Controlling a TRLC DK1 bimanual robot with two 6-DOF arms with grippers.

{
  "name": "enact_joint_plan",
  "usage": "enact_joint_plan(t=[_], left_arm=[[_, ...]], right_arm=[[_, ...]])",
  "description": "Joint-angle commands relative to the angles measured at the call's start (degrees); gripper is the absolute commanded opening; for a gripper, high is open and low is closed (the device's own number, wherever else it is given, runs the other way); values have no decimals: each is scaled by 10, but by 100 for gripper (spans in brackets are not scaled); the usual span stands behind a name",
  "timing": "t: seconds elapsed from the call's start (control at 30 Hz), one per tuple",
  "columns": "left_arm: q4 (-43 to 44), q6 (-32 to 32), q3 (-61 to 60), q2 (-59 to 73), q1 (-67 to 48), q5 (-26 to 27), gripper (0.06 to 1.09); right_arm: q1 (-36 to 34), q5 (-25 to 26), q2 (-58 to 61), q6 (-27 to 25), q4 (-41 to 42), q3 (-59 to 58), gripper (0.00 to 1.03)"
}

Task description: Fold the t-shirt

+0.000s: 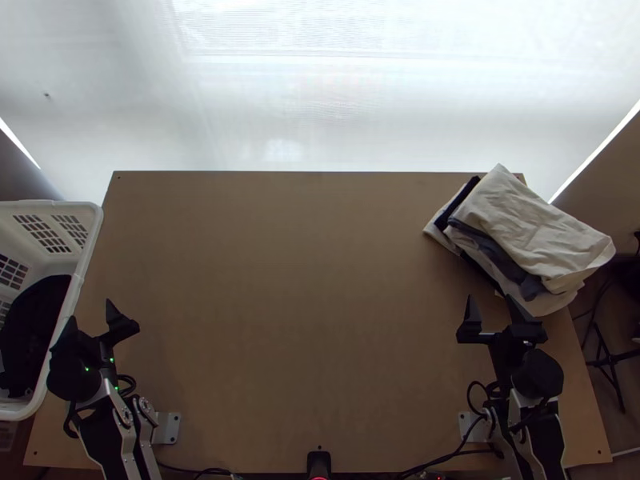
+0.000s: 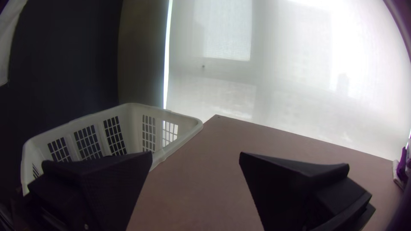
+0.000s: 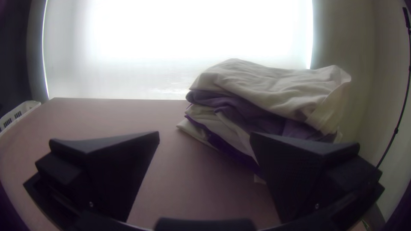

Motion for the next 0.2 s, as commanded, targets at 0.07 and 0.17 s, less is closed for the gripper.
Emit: enact_joint_plan(t=[0.07, 0.17], left_arm=[[-1, -1, 0, 0, 1, 0, 105], [-1, -1, 0, 0, 1, 0, 105]], right_arm=[[0, 0, 0, 0, 0, 0, 98], [0, 0, 0, 0, 0, 0, 98]])
